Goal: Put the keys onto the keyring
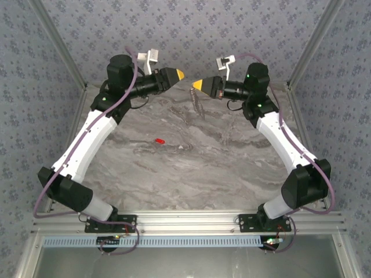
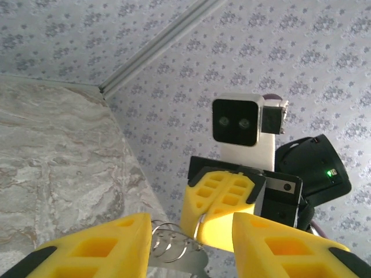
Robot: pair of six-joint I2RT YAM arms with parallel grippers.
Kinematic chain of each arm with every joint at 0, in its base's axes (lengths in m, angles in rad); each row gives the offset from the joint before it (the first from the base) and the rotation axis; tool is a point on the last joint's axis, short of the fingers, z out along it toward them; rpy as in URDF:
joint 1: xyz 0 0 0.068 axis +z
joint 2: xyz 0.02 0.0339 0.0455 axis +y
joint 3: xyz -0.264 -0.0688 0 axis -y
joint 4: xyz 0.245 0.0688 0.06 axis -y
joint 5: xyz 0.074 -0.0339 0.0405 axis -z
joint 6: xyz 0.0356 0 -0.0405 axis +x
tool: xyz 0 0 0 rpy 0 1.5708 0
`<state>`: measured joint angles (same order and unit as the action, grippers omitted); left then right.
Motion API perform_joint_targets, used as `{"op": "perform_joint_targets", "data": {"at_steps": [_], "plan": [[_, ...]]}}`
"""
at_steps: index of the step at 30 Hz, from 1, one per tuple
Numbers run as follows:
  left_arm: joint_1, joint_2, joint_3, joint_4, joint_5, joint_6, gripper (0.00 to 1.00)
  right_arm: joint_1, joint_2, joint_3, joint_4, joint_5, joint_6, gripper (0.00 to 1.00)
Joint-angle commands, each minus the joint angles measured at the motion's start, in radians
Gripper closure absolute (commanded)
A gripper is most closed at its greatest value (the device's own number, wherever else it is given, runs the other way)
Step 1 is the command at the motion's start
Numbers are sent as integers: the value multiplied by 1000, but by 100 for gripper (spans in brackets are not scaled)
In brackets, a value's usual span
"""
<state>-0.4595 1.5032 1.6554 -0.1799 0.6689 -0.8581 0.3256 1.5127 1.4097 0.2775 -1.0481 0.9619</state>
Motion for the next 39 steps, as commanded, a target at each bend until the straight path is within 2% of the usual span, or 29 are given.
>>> {"op": "perform_joint_targets", "data": {"at_steps": [1, 23, 39], "plan": [[-14, 17, 28, 52, 33, -11, 60, 13, 10, -7, 85, -14, 44, 100], [-47, 13, -78, 191, 23, -86, 62, 18, 57, -20, 268, 8, 186, 100], [-57, 23, -105, 322, 29, -167, 80, 3, 75, -47, 362, 31, 259, 100]]}}
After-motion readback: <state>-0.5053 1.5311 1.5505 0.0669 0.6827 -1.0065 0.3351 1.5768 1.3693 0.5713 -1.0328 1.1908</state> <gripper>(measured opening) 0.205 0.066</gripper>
